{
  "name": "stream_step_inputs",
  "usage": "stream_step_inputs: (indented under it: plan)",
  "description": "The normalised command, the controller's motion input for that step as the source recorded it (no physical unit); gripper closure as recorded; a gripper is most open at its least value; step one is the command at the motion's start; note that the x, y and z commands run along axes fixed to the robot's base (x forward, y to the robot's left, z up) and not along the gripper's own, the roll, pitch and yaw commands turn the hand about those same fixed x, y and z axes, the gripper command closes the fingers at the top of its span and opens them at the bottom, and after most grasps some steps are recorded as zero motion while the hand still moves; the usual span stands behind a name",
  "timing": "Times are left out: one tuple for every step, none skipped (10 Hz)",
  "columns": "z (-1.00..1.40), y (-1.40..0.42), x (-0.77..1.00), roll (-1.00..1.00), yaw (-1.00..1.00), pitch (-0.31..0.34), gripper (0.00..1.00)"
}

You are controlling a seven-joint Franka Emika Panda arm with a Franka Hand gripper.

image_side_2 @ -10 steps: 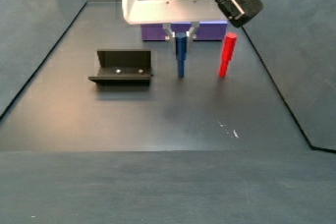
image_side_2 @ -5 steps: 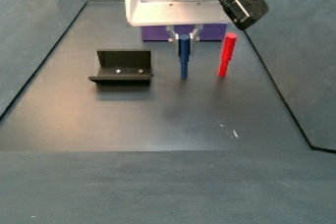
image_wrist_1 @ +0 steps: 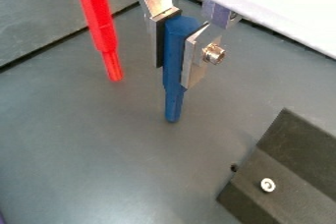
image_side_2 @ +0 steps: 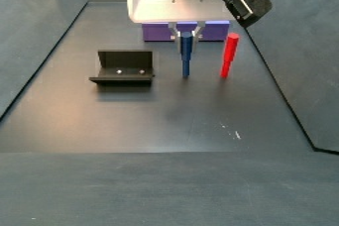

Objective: Pick up the blue object. Move up. Move to above the board. Insert the blue object.
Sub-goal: Pick up the blue object, then move up, then move to above the board.

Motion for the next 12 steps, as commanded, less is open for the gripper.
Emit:
stream_step_inputs:
  plan:
    - [0.00, 0.00, 0.00, 0.00, 0.00, 0.000, 1.00]
    - [0.00, 0.00, 0.00, 0.00, 0.00, 0.000, 1.00]
    - [0.00, 0.00, 0.00, 0.00, 0.00, 0.000, 1.00]
    - [0.83, 0.00, 0.00, 0.00, 0.00, 0.000, 1.00]
    - [0.84, 0.03, 0.00, 0.02, -0.03, 0.001, 1.00]
    - [0.63, 0.03, -0.04, 0.04, -0.03, 0.017, 1.00]
    - [0.23, 0.00, 0.00, 0.07, -0.01, -0.005, 1.00]
    - [1.40, 0.00, 0.00, 0.00, 0.00, 0.000, 1.00]
    - [1.40, 0.00, -0.02, -0.01, 0.00, 0.020, 1.00]
    - [1.40, 0.00, -0.05, 0.01, 0.01, 0.029, 1.00]
    - [1.40, 0.00, 0.00, 0.02, 0.01, 0.023, 1.00]
    - [1.40, 0.00, 0.03, 0.01, 0.00, 0.078, 1.00]
